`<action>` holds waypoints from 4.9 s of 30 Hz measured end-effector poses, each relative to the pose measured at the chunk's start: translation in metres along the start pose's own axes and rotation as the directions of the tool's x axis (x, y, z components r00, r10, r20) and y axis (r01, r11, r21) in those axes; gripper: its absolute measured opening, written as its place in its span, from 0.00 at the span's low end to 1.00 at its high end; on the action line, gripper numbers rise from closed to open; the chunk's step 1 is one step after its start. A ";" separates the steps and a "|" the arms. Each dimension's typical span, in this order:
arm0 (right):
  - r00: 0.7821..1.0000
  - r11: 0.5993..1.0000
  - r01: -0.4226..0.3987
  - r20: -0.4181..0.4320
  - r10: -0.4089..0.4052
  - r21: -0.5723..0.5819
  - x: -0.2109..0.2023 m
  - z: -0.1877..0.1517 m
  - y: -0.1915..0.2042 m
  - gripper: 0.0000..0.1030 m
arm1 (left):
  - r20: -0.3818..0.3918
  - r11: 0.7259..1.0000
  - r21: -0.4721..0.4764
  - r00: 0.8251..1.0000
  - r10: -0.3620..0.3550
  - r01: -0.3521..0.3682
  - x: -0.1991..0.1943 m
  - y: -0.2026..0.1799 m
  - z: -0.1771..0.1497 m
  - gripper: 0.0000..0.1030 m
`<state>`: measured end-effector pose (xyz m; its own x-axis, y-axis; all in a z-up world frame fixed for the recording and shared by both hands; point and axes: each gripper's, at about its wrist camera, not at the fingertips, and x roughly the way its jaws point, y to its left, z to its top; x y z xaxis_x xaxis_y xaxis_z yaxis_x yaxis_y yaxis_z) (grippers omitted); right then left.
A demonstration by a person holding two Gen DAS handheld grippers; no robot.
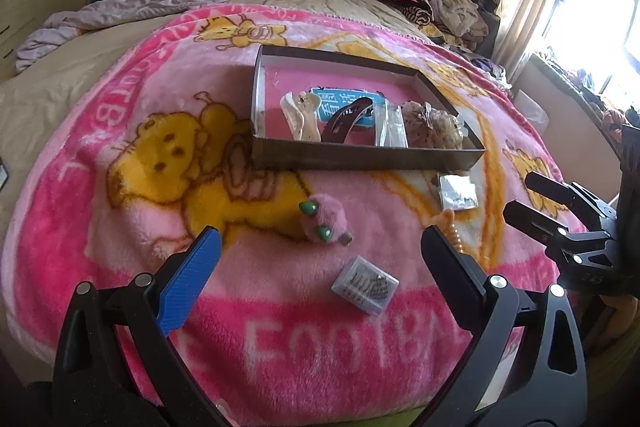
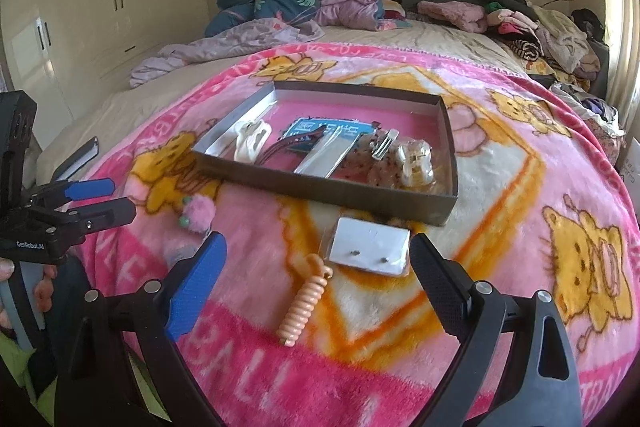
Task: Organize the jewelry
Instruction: 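Withdraw both tools from the tray toward the remaining items, then grasp the bobby pin box with the left tool while the right tool grasps the peach coiled hair tie, then carry both items into the tray and open both tools to release them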
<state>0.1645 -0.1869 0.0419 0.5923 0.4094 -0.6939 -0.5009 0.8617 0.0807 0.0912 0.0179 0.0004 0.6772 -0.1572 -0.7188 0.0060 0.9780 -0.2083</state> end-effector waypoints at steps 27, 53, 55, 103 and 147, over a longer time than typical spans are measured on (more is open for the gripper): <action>0.990 0.998 -0.060 -0.132 0.058 -0.015 0.039 -0.042 -0.002 0.62 | -0.146 0.995 0.099 0.989 -0.015 0.029 0.040 -0.022 -0.046 0.89; 0.981 0.994 -0.109 -0.162 0.107 -0.005 0.067 -0.050 0.001 0.19 | -0.155 0.990 0.137 0.988 -0.018 0.039 0.070 -0.031 -0.043 0.72; 0.981 0.993 -0.114 -0.159 0.112 -0.004 0.064 -0.050 0.000 0.18 | -0.154 0.989 0.145 0.988 -0.011 0.034 0.070 -0.031 -0.043 0.64; 0.992 0.992 -0.126 -0.005 0.125 -0.010 0.052 0.028 -0.006 0.18 | 0.002 0.996 0.059 0.998 -0.062 0.062 0.044 -0.002 0.050 0.42; 0.999 0.999 -0.019 0.042 0.017 0.051 0.085 0.082 -0.069 0.18 | -0.045 0.991 0.110 0.997 -0.067 0.072 0.119 -0.034 0.121 0.42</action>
<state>0.3010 -0.1869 0.0360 0.6095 0.4359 -0.6622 -0.4795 0.8679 0.1300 0.2606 -0.0177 0.0023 0.6414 -0.2288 -0.7323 0.1358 0.9733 -0.1851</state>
